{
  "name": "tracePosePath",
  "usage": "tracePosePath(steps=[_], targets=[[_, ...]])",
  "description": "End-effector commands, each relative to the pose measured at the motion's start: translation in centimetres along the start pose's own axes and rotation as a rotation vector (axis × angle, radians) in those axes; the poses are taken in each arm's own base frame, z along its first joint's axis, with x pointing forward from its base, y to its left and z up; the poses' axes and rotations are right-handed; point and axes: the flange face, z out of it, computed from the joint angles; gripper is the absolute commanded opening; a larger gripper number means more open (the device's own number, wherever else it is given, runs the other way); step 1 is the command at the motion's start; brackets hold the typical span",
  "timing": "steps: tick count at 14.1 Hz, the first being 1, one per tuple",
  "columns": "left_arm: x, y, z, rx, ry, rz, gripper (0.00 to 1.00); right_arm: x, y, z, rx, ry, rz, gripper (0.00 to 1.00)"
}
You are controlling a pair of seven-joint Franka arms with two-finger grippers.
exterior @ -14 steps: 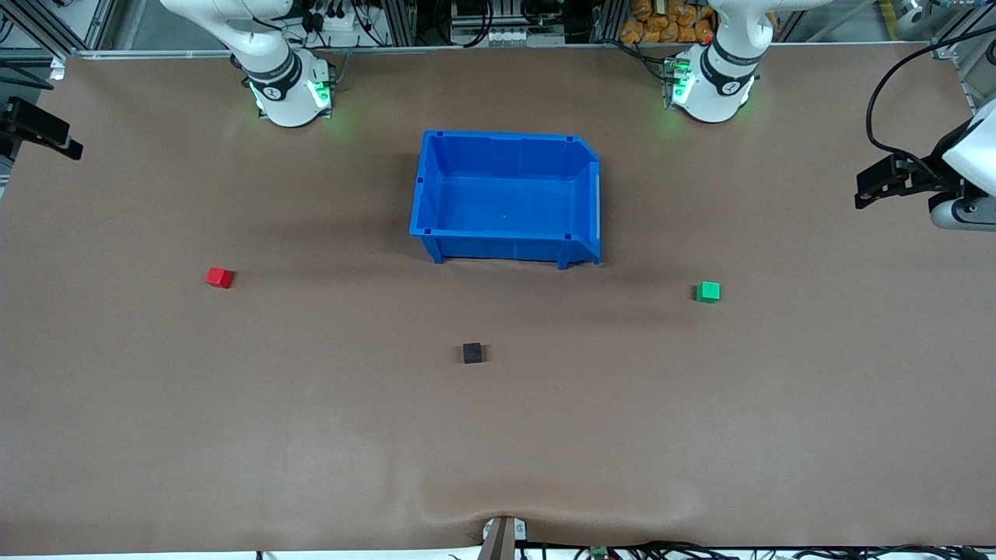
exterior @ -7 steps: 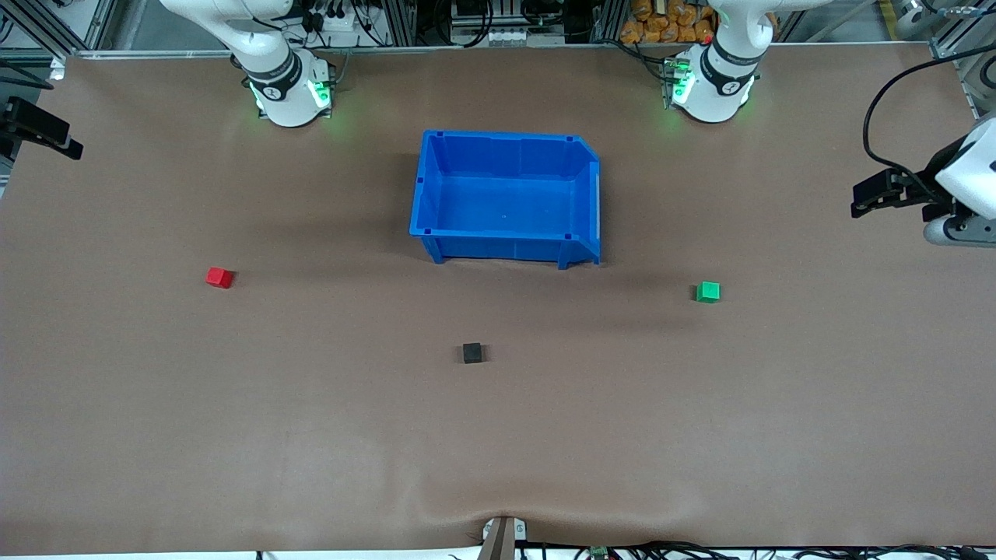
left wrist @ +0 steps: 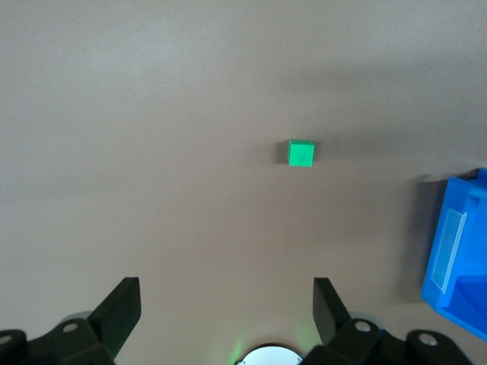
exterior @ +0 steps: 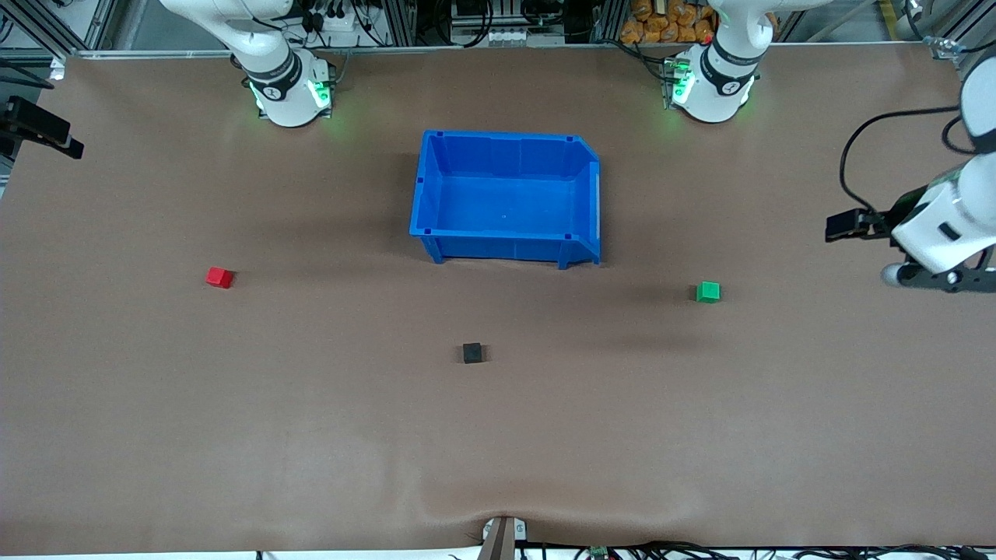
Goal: Attach green and red cubes to black cube
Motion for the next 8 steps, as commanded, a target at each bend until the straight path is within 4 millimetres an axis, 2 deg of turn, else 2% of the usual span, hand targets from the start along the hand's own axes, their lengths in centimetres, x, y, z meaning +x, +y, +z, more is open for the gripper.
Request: tracePosePath(steps=[1, 4, 6, 8], targets=[[1.1, 0.4, 1.8, -0.012, -0.032, -0.003, 1.0, -0.8, 0.3, -0.2, 0.015, 0.002, -0.007, 1.0], [1.6, 1.3, 3.8, -0.016, -0.031, 0.006, 1.0, -0.9, 0.3, -0.2, 0.016, -0.004, -0.007, 1.0], [1.8, 1.5, 6.5, -0.014, -0.013, -0.002, 1.0, -0.9, 0.4, -0.2, 0.016, -0.005, -0.005, 1.0], [1.5, 2.7, 8.6, -0.013, 0.017, -0.014, 1.0, -0.9, 0.3, -0.1, 0.016, -0.007, -0.008, 1.0]])
